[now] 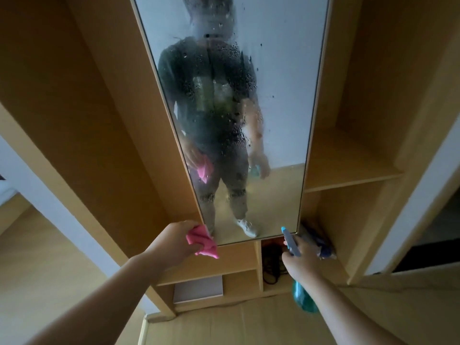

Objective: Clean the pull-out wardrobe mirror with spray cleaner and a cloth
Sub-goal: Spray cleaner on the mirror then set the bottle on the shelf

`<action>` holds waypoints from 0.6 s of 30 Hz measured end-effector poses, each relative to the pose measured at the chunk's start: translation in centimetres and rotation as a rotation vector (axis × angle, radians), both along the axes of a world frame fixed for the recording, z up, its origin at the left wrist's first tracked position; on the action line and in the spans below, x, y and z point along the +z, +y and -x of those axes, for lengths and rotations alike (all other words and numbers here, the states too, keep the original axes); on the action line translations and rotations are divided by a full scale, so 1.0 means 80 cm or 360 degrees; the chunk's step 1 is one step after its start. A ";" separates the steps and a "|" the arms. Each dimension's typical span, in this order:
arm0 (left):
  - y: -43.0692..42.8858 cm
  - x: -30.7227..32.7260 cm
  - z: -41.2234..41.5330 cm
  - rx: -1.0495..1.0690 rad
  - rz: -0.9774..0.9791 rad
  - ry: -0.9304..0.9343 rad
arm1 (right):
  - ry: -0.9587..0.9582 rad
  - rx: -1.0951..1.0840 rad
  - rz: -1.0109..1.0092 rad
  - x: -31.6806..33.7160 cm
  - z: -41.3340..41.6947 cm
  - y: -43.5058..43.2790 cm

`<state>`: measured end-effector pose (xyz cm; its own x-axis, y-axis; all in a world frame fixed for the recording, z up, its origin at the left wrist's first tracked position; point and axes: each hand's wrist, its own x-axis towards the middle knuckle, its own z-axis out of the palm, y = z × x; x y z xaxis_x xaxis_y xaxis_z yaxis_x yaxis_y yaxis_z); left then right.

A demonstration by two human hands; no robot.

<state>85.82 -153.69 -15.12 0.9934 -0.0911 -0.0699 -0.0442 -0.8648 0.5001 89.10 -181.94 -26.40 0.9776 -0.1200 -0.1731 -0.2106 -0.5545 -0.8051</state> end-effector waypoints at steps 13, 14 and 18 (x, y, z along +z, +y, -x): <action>-0.027 -0.010 -0.011 -0.0086 0.0044 0.0022 | 0.0008 -0.0237 0.0042 -0.013 -0.006 -0.051; -0.027 -0.011 -0.011 -0.0088 0.0042 0.0025 | 0.0026 -0.0218 0.0034 -0.014 -0.005 -0.052; -0.025 -0.017 -0.011 -0.0071 -0.0005 0.0051 | 0.0139 -0.0095 0.0017 -0.019 0.002 -0.051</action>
<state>86.68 -155.71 -16.50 0.9856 -0.1350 -0.1017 -0.0669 -0.8641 0.4989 88.95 -186.01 -27.96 0.9499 -0.1801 -0.2556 -0.3127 -0.5474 -0.7763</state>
